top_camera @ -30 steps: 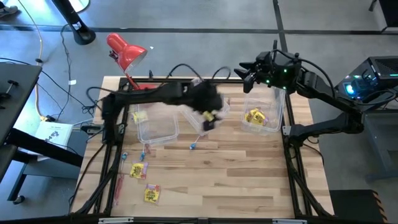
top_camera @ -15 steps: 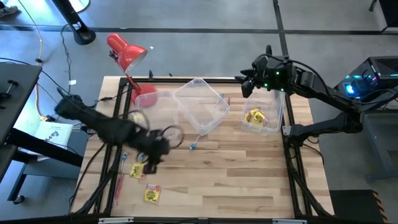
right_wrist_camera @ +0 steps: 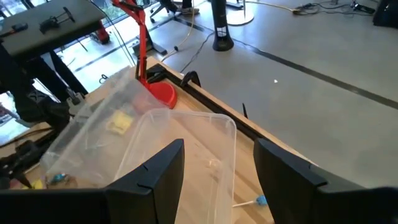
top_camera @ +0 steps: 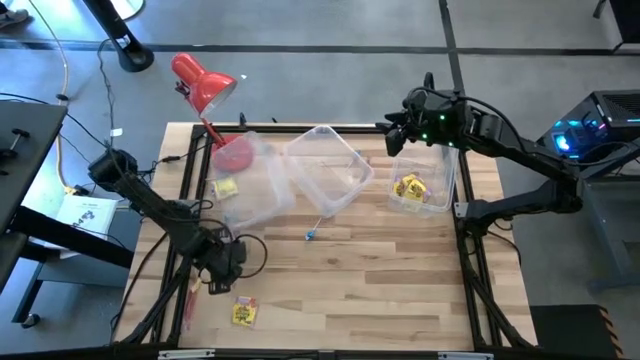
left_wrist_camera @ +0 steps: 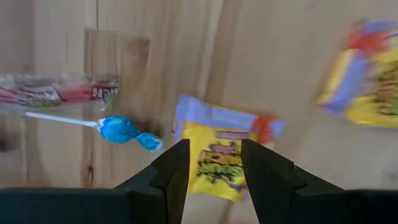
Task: Sort candy
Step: Put the yellow candy into the right transparent bin
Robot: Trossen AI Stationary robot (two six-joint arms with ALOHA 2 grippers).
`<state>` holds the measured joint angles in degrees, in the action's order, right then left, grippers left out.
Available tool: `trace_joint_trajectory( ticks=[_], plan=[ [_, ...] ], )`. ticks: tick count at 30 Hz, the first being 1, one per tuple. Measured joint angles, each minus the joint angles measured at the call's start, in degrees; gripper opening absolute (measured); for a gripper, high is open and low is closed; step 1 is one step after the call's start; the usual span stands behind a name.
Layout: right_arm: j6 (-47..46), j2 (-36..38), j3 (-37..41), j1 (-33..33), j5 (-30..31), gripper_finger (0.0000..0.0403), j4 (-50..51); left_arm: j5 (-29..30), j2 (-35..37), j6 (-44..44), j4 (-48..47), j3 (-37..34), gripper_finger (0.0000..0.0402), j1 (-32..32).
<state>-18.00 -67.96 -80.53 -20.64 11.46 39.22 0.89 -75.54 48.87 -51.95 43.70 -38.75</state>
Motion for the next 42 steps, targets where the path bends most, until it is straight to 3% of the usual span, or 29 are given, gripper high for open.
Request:
trace_joint_trajectory(
  ticks=[5, 14, 23, 30, 33, 37, 42],
  plan=[
    [0.0, -0.05, 0.0, 0.02, -0.06, 0.0188, 0.05, -5.79, 0.2, 1.01, 3.72, -1.83, 0.0136, 0.05],
    [0.0, -0.2, 0.02, 0.02, -0.04, 0.0188, 0.42, -1.88, 0.5, 2.0, 5.09, 0.6, 0.0136, 0.05],
    [0.02, -0.27, 0.02, 0.02, -0.04, 0.0188, 0.5, -2.84, -2.05, 7.36, 6.65, -5.95, 0.0136, 0.07],
    [0.22, -0.27, 0.02, 0.02, -0.06, 0.0188, 0.87, -6.14, -2.5, 14.61, 18.37, -11.13, 0.0134, 0.1],
    [0.47, -0.27, 0.02, 0.02, -0.06, 0.0188, 0.87, -6.2, -2.51, 15.96, 18.96, -11.56, 0.0112, 0.1],
    [0.48, -0.27, 0.02, 0.02, -0.06, 0.0188, 0.87, -6.14, -2.21, 16.02, 19.13, -10.87, 0.0023, 0.1],
    [0.49, -0.27, 0.02, 0.02, -0.06, 0.0188, 0.85, -4.89, -0.65, 12.24, 18.41, -6.69, 0.0007, 0.62]
  ],
)
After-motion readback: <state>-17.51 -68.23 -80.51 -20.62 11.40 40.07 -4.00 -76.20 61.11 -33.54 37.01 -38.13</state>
